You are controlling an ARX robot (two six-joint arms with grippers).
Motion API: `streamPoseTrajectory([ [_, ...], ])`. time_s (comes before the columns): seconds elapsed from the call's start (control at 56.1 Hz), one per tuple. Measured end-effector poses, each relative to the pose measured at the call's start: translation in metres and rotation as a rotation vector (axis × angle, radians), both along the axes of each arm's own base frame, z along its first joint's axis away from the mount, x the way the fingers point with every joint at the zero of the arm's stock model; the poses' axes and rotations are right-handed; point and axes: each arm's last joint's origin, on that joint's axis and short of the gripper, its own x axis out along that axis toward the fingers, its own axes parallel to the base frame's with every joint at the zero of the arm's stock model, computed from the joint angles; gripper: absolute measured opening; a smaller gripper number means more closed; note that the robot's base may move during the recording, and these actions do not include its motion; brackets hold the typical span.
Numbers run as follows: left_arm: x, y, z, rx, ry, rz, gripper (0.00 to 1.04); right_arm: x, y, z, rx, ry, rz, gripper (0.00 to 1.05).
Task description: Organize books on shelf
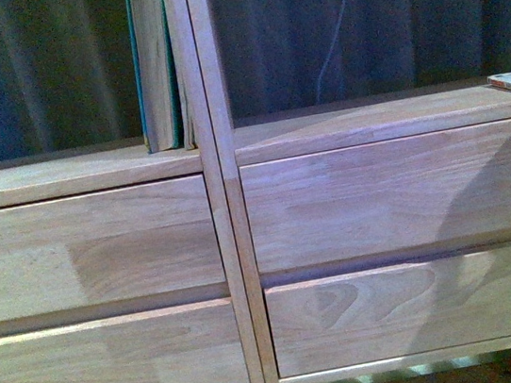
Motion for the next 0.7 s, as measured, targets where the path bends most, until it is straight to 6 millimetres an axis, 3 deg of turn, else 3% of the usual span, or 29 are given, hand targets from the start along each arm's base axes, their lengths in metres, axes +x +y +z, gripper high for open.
streamPoseTrajectory([
  [0.214, 0.000, 0.000, 0.000, 0.000, 0.000, 0.000, 0.98, 0.006, -0.009, 0.008, -0.002, -0.016, -0.005, 0.94],
  [0.499, 0.000, 0.000, 0.000, 0.000, 0.000, 0.000, 0.98, 0.010, 0.003, 0.010, 0.015, -0.024, 0.066, 0.49],
  [0.696, 0.000, 0.000, 0.000, 0.000, 0.000, 0.000, 0.98, 0.008, 0.012, -0.002, 0.031, -0.005, 0.080, 0.19],
])
